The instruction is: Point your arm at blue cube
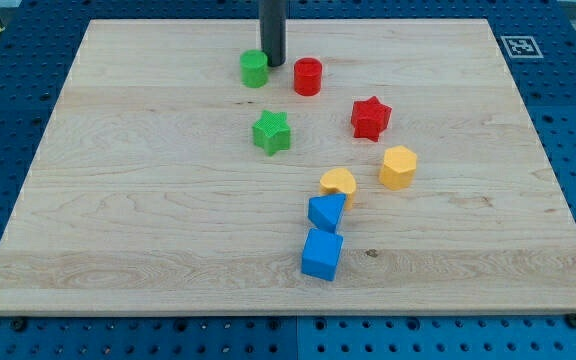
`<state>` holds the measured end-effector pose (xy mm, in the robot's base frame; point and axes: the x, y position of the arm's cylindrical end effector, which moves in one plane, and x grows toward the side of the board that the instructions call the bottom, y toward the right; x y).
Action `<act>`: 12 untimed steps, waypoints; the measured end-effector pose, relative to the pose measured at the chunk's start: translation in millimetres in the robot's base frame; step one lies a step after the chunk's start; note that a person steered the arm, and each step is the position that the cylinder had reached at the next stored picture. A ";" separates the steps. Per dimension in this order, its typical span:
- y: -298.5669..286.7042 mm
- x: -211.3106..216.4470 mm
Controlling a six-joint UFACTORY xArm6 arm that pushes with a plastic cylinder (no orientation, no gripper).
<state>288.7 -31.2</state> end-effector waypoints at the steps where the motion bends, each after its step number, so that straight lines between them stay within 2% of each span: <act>1: -18.8 8.9; 3: -41.0 9.0; 4: -54.6 -13.2; 5: -97.7 -11.8; 6: -134.7 34.5; 7: -137.1 90.8; 12: 20.4 311.2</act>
<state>599.9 -10.7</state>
